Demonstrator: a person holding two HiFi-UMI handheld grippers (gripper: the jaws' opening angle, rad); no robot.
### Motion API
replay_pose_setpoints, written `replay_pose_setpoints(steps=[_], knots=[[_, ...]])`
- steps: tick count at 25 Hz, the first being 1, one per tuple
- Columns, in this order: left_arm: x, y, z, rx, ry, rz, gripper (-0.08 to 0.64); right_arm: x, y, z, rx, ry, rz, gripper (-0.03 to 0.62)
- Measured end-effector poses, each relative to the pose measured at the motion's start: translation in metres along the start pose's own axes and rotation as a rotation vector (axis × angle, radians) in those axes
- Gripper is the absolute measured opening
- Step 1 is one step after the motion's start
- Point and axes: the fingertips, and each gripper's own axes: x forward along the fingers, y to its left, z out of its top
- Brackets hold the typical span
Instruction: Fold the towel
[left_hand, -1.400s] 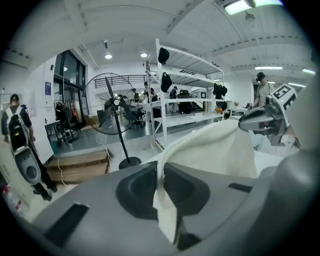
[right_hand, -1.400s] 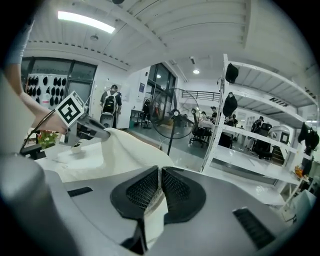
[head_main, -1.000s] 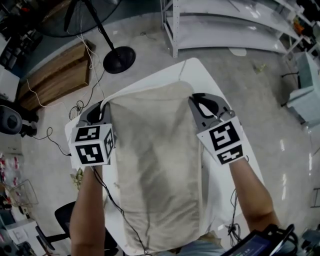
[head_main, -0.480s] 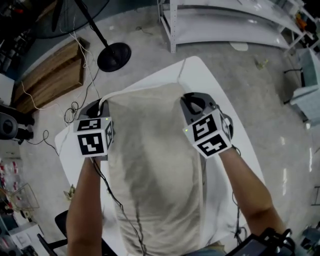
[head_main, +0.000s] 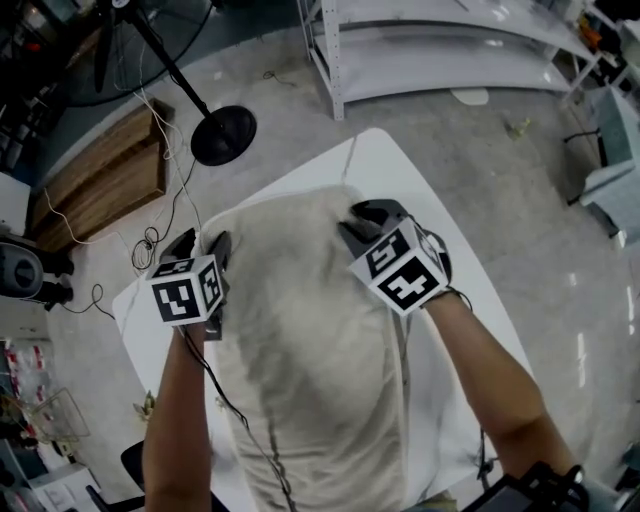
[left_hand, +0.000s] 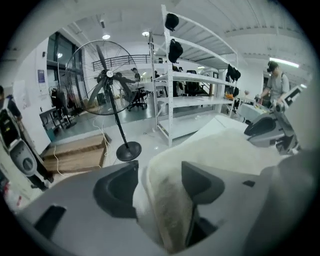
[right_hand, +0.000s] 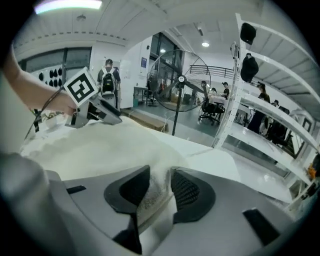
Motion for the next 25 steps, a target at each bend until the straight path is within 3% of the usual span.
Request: replay_pose_setpoints(steps=[1, 2, 8, 14, 19, 22, 25], knots=[[-0.005, -0.001, 0.001, -0.030, -0.012, -0.018, 0.289, -0.005, 0.002, 0.002, 0.024, -0.021, 0.021, 0.174], [-0.012, -0.002, 0.004, -0.053, -0.033, -0.031, 0.298, -0.011, 0.003, 0.006, 0.044, -0.050, 0.031, 0.194], [-0.108, -0.031, 0.046, -0.095, -0.319, -0.092, 0.296, -0.079, 0.011, 0.041, 0.079, -0.226, 0.008, 0.201], [-0.271, -0.085, 0.057, -0.059, -0.577, -0.123, 0.180, -0.184, 0.065, 0.068, 0.033, -0.337, -0.075, 0.195], [-0.429, -0.105, 0.011, 0.000, -0.694, -0.030, 0.047, -0.275, 0.145, 0.057, 0.010, -0.346, -0.113, 0.195], [-0.499, -0.106, -0.036, -0.020, -0.730, 0.003, 0.018, -0.320, 0.199, 0.034, -0.027, -0.339, -0.122, 0.195], [-0.536, -0.109, -0.087, -0.016, -0.755, 0.020, 0.014, -0.347, 0.256, 0.002, -0.052, -0.318, -0.094, 0.195]])
